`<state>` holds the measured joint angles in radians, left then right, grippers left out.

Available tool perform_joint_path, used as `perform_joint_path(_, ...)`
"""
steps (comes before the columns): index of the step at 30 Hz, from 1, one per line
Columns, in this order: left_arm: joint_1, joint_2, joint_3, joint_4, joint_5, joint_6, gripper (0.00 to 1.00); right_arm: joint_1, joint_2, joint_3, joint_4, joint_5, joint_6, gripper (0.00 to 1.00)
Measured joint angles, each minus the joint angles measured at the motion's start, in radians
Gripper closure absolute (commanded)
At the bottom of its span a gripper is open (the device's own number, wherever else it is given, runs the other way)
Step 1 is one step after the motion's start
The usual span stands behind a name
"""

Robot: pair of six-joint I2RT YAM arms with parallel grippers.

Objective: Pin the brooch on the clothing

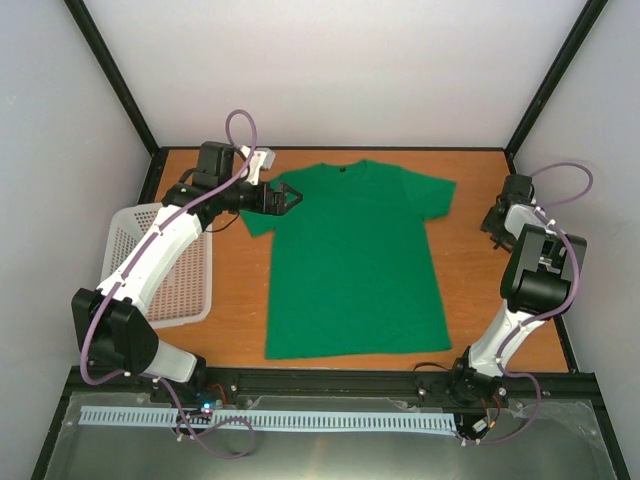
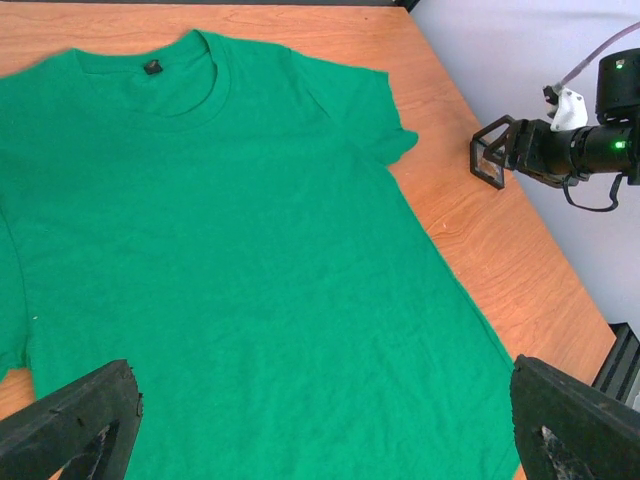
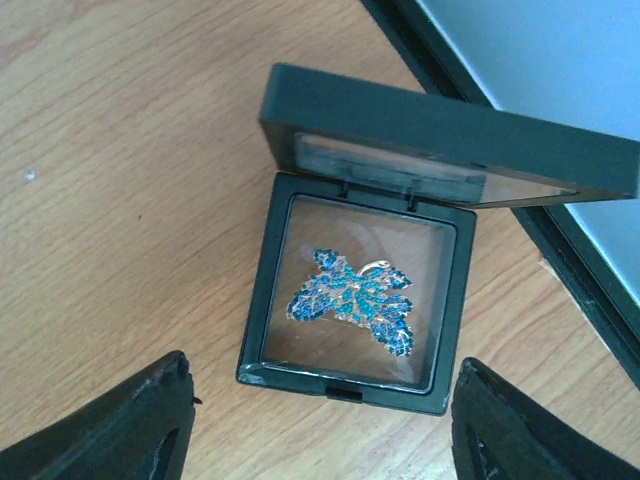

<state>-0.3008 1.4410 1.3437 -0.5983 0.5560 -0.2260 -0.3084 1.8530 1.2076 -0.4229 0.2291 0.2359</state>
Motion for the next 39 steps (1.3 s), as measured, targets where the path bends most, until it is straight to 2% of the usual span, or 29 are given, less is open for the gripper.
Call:
perform_joint_path(9,0.003,0.001,-0.006,0.001,0.011,-0.001,0.0,-0.028,0.0,-0.003,0.037,-0.023,0.054,0.44)
perform_joint_path(26,0.006,0.003,-0.006,0.001,0.018,-0.001,0.0,-0.068,0.043,-0.006,0.064,-0.088,0.109,0.38)
perform_joint_path(34,0.014,0.007,-0.006,0.002,0.018,-0.001,0.0,-0.074,0.049,-0.006,0.064,-0.095,0.127,0.45)
perform_joint_path(39,0.014,0.008,-0.006,0.002,0.021,-0.001,0.0,-0.08,0.053,-0.006,0.067,-0.106,0.129,0.43)
